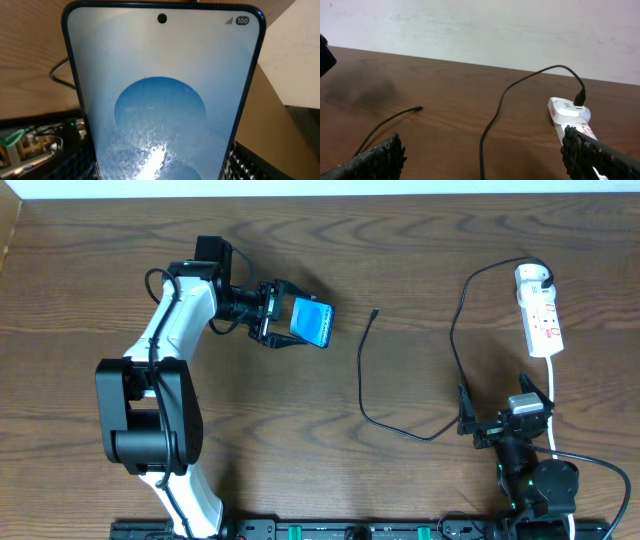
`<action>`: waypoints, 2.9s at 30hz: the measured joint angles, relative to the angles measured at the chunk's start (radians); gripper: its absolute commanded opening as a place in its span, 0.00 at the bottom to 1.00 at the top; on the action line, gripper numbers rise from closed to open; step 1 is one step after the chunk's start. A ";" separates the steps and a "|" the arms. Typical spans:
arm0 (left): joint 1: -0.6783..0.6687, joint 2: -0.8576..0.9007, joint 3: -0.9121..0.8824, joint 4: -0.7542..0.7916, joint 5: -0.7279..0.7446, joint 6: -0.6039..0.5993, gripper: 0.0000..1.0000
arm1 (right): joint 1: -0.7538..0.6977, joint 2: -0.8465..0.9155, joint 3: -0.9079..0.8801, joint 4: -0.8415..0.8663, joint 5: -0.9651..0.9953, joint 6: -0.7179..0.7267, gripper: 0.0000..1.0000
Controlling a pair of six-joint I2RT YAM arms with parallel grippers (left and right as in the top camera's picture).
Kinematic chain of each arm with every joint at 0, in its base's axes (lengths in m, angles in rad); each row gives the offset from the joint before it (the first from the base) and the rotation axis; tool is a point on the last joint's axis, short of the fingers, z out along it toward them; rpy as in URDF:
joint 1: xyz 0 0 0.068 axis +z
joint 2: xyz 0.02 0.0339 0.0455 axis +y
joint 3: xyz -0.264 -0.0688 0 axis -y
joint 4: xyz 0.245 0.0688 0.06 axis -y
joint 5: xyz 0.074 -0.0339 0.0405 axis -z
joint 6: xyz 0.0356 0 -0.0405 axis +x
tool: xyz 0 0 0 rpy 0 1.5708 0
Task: Plug charger to phone and switch on socket
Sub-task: 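Lift the phone with the left gripper and tilt it toward center, then move the right gripper toward the phone's bottom edge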
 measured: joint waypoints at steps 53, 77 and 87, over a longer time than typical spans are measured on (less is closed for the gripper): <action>-0.121 0.000 0.000 0.008 -0.643 -0.054 0.68 | -0.018 0.601 0.375 -0.127 -0.249 0.348 0.99; -0.135 0.000 0.000 0.045 -0.563 -0.175 0.68 | 0.113 1.465 0.704 0.304 -0.619 0.692 0.78; -0.138 0.000 0.000 0.045 -0.520 -0.185 0.68 | 0.287 1.556 0.704 0.421 -0.457 0.867 0.71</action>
